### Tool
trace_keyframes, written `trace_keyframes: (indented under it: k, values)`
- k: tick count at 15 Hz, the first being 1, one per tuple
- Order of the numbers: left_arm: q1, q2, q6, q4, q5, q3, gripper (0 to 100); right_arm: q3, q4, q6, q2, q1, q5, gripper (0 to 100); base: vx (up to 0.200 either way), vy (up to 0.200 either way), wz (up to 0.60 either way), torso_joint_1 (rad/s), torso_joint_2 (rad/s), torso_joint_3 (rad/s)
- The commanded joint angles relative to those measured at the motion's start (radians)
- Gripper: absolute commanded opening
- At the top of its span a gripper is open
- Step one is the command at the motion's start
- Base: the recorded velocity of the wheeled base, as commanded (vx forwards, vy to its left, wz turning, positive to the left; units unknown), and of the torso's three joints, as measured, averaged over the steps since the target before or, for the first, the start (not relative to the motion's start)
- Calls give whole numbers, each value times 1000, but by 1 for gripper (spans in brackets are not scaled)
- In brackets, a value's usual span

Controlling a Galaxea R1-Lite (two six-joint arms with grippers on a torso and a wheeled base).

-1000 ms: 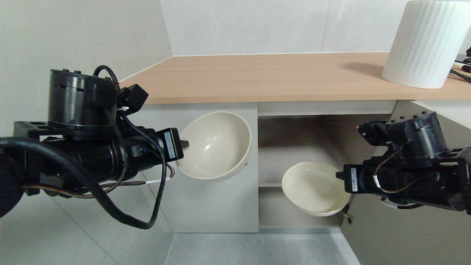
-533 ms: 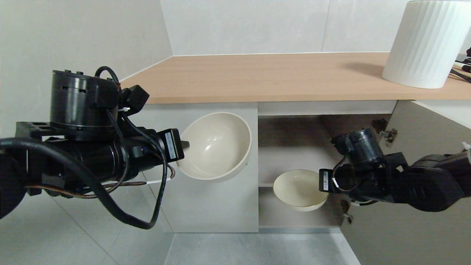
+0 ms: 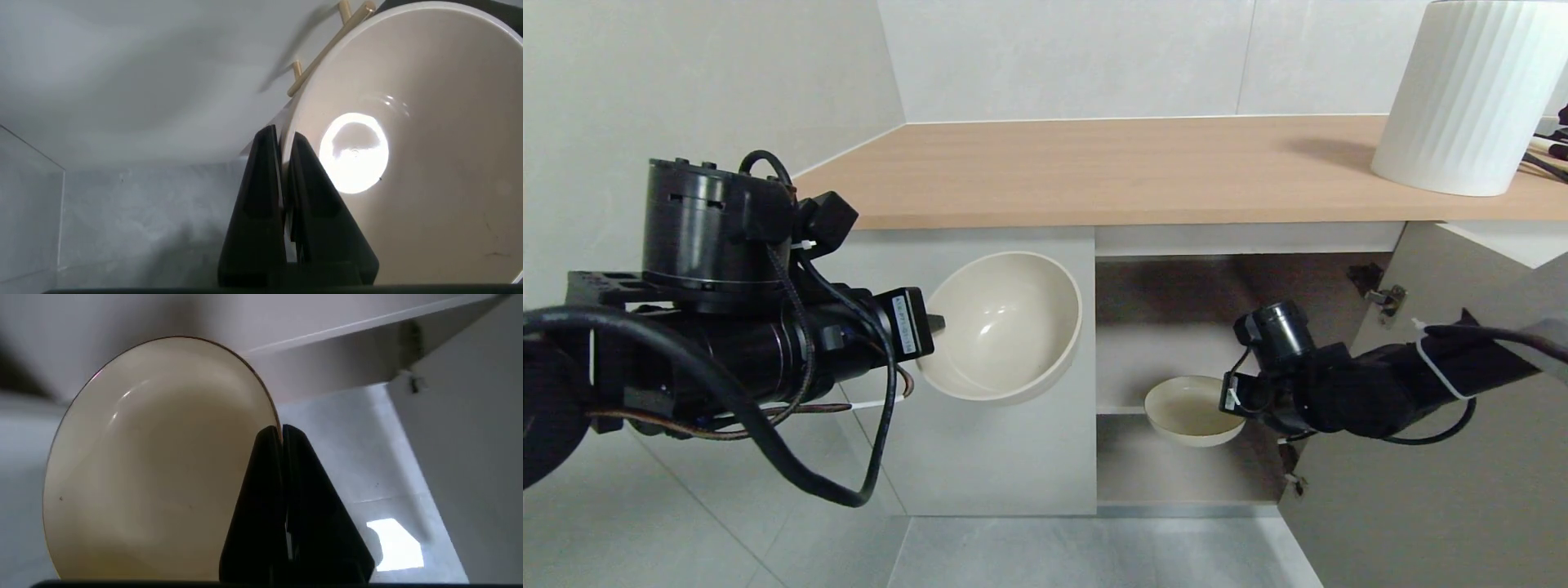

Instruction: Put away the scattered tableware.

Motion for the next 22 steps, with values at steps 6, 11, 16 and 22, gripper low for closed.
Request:
trace_keyframes:
  k: [6,11,16,22]
  values:
    - [0,16,-1,0,0,1,0,-180,-52,48,264,-44,-118,0,0,0,0,0,0,0]
    - [0,31,-1,0,0,1,0,-231,-102,41,324,-87,-151,0,0,0,0,0,0,0]
    - [0,36,-1,0,0,1,0,-297,-104,47,358,-99,-184,0,0,0,0,0,0,0]
    - [0,37,-1,-2,0,1,0,-381,-121,42,413,-99,-230,0,0,0,0,0,0,0]
